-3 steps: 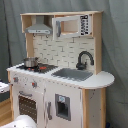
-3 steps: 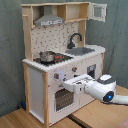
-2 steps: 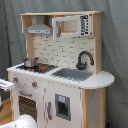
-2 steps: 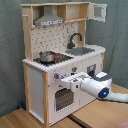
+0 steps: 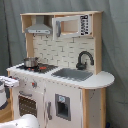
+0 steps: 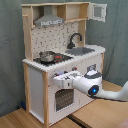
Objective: Play with the kitchen
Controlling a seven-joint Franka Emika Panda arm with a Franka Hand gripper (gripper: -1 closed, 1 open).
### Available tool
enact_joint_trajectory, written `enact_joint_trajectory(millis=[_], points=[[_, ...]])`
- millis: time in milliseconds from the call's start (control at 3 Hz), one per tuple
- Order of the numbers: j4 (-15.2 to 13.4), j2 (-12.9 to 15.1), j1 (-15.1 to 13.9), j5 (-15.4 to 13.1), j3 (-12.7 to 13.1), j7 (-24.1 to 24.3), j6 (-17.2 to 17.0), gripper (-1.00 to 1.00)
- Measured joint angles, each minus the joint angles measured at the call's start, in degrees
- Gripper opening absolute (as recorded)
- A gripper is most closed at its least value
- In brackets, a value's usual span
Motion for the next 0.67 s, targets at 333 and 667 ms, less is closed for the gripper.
enact_joint_trajectory(millis=[333,667], points=[[2.48,0.0,-4.05,0.0,1.29,-0.06,2.98,1.0],[3.73,-0.01,-4.72,0.0,1.63,-0.06,2.98,1.0]])
